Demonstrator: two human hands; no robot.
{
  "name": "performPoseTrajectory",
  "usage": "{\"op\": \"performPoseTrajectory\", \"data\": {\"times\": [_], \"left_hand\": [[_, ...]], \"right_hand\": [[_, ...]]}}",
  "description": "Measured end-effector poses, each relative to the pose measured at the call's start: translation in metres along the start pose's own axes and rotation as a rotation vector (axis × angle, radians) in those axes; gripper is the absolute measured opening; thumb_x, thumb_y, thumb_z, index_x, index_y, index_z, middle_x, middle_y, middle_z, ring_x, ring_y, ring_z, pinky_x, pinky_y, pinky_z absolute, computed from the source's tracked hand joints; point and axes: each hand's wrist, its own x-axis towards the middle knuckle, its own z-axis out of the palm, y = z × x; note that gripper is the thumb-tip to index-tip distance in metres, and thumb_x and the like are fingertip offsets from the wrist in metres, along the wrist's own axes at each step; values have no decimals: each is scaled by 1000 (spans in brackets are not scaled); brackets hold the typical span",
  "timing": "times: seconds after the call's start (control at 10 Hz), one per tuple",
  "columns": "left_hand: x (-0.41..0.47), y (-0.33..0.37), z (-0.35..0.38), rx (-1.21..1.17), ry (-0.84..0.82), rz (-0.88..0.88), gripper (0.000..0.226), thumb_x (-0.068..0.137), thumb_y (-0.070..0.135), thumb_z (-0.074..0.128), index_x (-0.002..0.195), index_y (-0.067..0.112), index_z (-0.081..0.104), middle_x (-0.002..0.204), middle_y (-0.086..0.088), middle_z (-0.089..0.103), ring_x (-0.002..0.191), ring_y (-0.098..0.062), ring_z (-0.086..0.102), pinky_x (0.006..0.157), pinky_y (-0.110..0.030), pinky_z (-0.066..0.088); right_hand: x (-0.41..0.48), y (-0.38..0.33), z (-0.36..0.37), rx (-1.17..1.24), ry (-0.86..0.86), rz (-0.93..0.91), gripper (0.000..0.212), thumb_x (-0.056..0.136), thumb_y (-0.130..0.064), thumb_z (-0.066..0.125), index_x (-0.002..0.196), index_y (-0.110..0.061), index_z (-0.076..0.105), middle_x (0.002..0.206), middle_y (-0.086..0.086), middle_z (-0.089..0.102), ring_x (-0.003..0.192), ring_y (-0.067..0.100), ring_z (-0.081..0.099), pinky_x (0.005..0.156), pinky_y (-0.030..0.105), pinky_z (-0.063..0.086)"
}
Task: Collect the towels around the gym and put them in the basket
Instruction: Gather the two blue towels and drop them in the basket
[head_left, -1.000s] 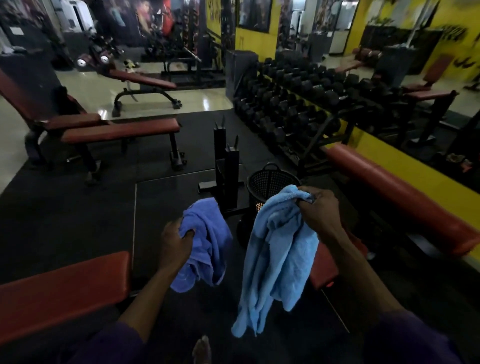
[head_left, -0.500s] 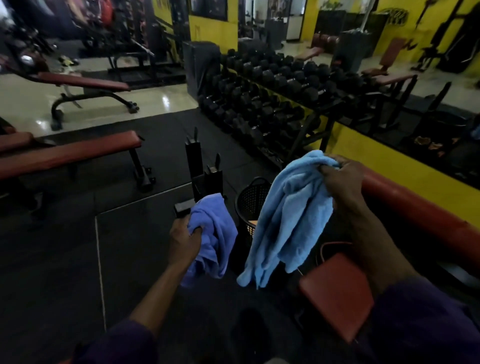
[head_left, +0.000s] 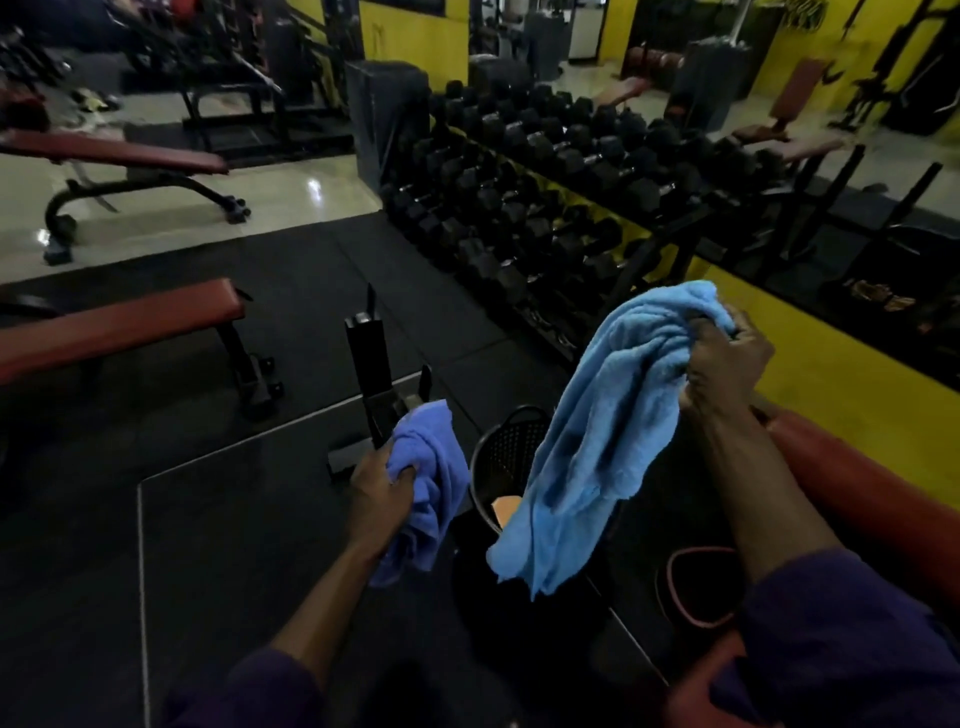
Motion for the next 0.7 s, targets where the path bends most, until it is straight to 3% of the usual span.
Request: {"op": "performPoseTrajectory", "data": {"times": [0.1, 0.2, 0.3, 0.4, 0.5, 0.6, 0.7], "left_hand": [[29, 8, 24, 717, 198, 62, 12, 86, 3, 70, 87, 11, 62, 82, 4, 55, 74, -10, 51, 75, -21, 45], [76, 28, 45, 619, 213, 141, 11, 94, 11, 61, 100, 3, 66, 98, -10, 65, 88, -22, 60, 81, -32, 45], [108, 26, 51, 608, 122, 161, 15, 95, 10, 59, 98, -3, 65, 97, -21, 66, 89, -35, 64, 82, -43, 51], [163, 26, 59, 664, 42, 215, 13, 94, 14, 59, 93, 3, 65, 91, -14, 68, 84, -30, 65, 77, -38, 51], [194, 24, 62, 669, -22, 238, 12, 93, 16, 60, 94, 6, 66, 92, -9, 67, 84, -25, 64, 74, -29, 47], [231, 19, 68, 713, -134, 224, 13, 92, 15, 60, 96, 5, 66, 93, -14, 65, 88, -29, 64, 76, -31, 46], [250, 13, 73, 724, -189, 237, 18, 92, 15, 61, 104, 4, 67, 101, -16, 66, 96, -29, 63, 81, -31, 44]], "right_hand": [[4, 24, 4, -77, -68, 54, 19, 92, 1, 60, 87, -16, 69, 79, -8, 68, 75, 8, 64, 73, 28, 52], [17, 62, 20, -81, -70, 142, 29, 94, -1, 61, 76, -23, 65, 79, 1, 60, 76, 19, 56, 75, 40, 44], [14, 92, 24, -149, -53, 202, 19, 94, -1, 62, 84, -16, 66, 81, 1, 62, 76, 15, 58, 75, 39, 47], [-8, 140, 32, -338, -2, 308, 16, 94, 0, 64, 108, -2, 71, 102, 12, 73, 92, 20, 68, 82, 34, 55], [-27, 168, 37, -579, -29, 424, 31, 92, -3, 69, 122, 4, 66, 119, 20, 70, 110, 29, 67, 95, 37, 53], [-43, 188, 44, -779, -18, 572, 41, 90, -18, 74, 128, -4, 66, 124, 13, 70, 110, 17, 63, 97, 29, 48], [-46, 194, 48, -809, 16, 586, 38, 89, -22, 75, 124, -9, 70, 119, 8, 73, 106, 13, 65, 93, 27, 48]]}}
